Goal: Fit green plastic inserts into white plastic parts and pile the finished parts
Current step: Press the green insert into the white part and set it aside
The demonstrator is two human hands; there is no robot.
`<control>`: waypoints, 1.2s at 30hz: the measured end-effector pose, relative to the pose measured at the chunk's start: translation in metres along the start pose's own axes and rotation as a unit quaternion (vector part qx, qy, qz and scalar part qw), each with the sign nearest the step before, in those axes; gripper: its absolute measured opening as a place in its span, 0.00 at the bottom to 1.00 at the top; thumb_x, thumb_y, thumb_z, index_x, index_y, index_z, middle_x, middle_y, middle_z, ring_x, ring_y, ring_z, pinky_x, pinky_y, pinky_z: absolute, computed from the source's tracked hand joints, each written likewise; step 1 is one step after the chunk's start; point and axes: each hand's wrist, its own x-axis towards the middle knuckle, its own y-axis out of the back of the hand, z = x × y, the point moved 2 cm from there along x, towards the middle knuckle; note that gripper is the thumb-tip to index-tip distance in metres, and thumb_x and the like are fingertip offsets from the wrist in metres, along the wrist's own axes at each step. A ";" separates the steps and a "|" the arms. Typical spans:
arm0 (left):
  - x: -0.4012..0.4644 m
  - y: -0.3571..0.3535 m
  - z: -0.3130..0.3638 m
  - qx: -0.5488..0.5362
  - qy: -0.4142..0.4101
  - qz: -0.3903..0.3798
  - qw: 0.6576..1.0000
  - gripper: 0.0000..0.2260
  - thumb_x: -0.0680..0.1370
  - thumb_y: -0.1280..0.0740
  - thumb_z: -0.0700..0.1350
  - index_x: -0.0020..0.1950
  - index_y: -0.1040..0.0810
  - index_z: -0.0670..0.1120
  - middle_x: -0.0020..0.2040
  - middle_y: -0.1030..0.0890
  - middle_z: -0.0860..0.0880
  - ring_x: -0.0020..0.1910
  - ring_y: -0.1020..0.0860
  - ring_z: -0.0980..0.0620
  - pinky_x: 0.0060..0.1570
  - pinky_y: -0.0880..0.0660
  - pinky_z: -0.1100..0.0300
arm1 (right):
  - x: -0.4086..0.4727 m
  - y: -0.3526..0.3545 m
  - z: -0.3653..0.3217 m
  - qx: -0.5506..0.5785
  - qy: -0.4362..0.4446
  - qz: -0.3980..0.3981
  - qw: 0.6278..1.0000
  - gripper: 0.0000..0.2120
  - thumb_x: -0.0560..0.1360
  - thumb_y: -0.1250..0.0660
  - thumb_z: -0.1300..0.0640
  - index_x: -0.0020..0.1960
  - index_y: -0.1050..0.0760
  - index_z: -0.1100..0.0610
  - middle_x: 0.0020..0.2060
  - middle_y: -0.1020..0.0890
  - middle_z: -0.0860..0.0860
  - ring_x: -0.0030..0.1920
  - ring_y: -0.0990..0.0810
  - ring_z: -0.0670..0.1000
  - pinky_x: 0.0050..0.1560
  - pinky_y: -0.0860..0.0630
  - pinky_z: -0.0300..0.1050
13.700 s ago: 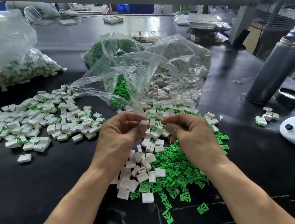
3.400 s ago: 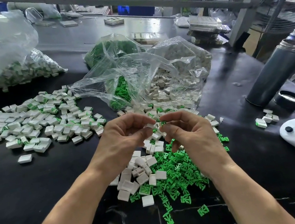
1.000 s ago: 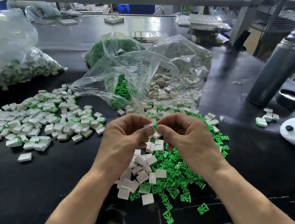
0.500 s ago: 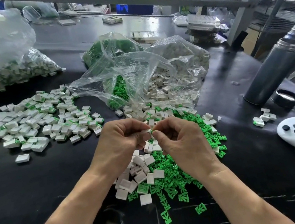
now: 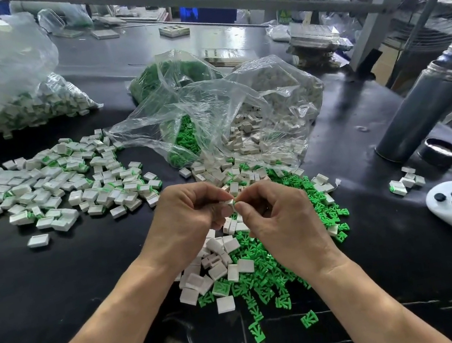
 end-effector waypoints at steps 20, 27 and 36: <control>0.004 -0.006 -0.006 -0.049 0.020 0.022 0.998 0.04 0.76 0.26 0.37 0.47 0.15 0.45 0.38 0.15 0.50 0.37 0.20 0.57 0.37 0.21 0.62 | 0.003 -0.005 0.004 0.246 -0.128 0.048 0.960 0.09 0.82 0.32 0.58 0.46 0.15 0.57 0.37 0.15 0.59 0.30 0.23 0.52 0.27 0.22 0.47; 0.005 -0.010 -0.009 -0.044 0.004 0.000 0.999 0.03 0.76 0.24 0.44 0.49 0.15 0.50 0.47 0.14 0.48 0.49 0.16 0.51 0.54 0.19 0.53 | 0.005 -0.014 -0.005 0.287 -0.175 -0.010 0.942 0.27 0.86 0.44 0.44 0.44 0.20 0.64 0.33 0.17 0.55 0.27 0.27 0.49 0.23 0.35 0.39; 0.003 -0.019 -0.009 -0.086 -0.008 -0.032 0.996 0.04 0.77 0.26 0.41 0.50 0.16 0.48 0.44 0.14 0.45 0.43 0.17 0.51 0.49 0.20 0.56 | 0.003 -0.017 -0.009 0.291 -0.175 -0.031 0.940 0.30 0.86 0.47 0.40 0.34 0.22 0.53 0.27 0.23 0.50 0.25 0.28 0.45 0.23 0.34 0.35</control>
